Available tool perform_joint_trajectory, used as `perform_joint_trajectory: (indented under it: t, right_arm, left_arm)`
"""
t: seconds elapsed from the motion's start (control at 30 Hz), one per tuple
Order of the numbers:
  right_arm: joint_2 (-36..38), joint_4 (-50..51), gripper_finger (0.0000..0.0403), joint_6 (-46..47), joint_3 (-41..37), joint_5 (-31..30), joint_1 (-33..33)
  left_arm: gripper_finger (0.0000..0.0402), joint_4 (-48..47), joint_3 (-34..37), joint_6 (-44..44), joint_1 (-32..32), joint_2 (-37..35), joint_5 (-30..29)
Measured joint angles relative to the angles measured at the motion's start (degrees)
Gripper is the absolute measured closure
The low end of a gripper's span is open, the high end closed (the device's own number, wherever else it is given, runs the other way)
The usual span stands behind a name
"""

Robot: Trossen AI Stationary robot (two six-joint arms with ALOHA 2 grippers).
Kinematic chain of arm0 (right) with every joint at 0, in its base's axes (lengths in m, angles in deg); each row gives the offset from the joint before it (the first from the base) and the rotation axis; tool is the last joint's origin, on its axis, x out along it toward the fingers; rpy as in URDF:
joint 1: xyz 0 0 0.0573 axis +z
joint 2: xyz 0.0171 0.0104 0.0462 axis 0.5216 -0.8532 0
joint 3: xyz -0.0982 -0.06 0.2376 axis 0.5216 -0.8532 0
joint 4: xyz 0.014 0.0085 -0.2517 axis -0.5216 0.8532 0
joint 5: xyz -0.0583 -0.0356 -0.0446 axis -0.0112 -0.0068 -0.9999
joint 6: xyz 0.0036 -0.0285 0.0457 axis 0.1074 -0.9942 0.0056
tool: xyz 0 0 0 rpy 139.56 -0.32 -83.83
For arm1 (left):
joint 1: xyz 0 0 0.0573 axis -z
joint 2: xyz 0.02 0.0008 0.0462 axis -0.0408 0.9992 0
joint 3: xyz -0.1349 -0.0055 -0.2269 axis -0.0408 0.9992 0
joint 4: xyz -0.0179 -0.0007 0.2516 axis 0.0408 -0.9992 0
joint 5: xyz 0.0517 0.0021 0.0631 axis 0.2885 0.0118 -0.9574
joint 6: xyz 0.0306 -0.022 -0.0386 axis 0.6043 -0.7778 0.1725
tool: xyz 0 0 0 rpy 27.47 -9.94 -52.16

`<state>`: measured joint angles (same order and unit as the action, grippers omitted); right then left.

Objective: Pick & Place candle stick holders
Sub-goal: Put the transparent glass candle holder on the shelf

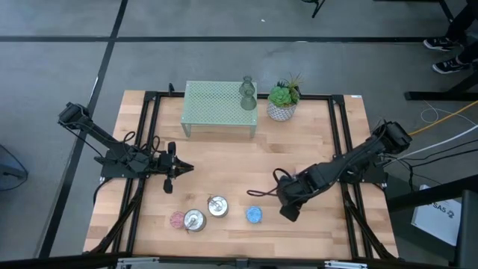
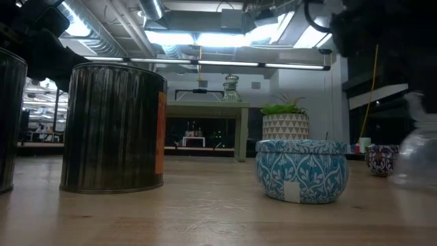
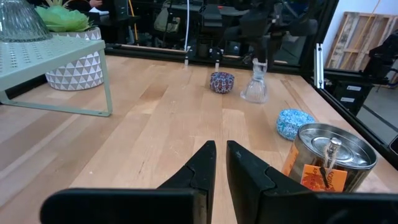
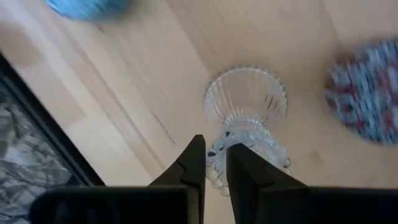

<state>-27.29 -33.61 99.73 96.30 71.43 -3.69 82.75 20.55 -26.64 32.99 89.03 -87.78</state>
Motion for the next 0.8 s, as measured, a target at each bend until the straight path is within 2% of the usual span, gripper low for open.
perform_joint_trajectory:
  t: [0.33,0.8]
  right_arm:
    - [-0.17,-11.43,0.0362,-14.37,-0.11,-5.64,-2.74]
    - [-0.28,-13.27,0.0364,-25.97,-0.17,-9.37,-8.03]
  left_arm:
    - [0.037,0.0,0.01,0.01,-0.02,-0.01,0.01]
    - [0.037,0.0,0.0,0.0,-0.01,0.0,0.01]
